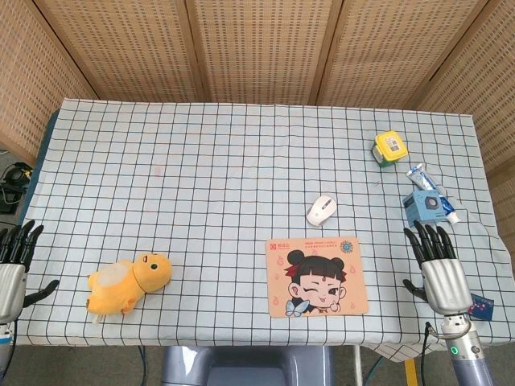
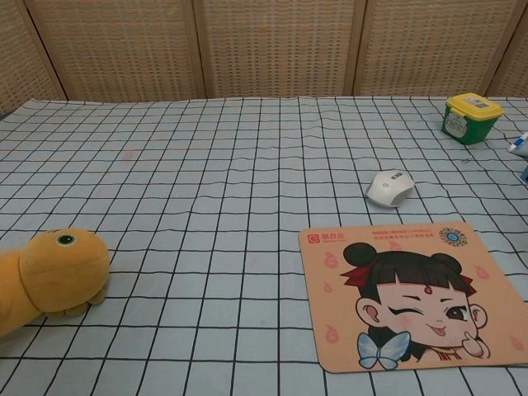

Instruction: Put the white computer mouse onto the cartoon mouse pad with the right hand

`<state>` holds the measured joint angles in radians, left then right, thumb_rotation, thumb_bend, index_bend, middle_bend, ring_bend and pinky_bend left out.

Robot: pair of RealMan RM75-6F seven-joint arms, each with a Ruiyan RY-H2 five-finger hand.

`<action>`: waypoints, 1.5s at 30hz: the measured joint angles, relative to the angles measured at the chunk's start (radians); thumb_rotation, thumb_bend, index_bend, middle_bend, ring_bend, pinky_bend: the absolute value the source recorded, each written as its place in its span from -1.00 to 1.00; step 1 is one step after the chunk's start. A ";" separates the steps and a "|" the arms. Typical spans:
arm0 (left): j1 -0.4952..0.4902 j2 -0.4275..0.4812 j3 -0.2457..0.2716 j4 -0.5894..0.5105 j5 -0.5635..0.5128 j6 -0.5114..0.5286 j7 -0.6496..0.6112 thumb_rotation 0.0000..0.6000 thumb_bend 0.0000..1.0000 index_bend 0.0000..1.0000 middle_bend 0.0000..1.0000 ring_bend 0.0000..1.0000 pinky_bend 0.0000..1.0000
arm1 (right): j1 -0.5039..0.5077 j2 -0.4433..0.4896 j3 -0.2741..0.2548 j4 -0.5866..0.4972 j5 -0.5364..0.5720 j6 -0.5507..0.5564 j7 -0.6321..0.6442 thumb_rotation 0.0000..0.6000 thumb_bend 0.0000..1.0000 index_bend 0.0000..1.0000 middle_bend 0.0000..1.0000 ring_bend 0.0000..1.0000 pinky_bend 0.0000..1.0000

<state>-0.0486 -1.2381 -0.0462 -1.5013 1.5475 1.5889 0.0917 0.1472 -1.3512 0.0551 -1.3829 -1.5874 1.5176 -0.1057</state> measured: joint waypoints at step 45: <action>0.000 0.004 -0.003 -0.002 -0.008 -0.003 -0.003 1.00 -1.00 -1.00 -1.00 -1.00 -1.00 | 0.015 -0.006 -0.010 0.030 -0.030 -0.007 0.033 1.00 -0.67 -0.95 -1.00 -1.00 -1.00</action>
<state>-0.0483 -1.2345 -0.0494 -1.5032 1.5391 1.5855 0.0888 0.1627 -1.3571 0.0450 -1.3533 -1.6171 1.5106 -0.0724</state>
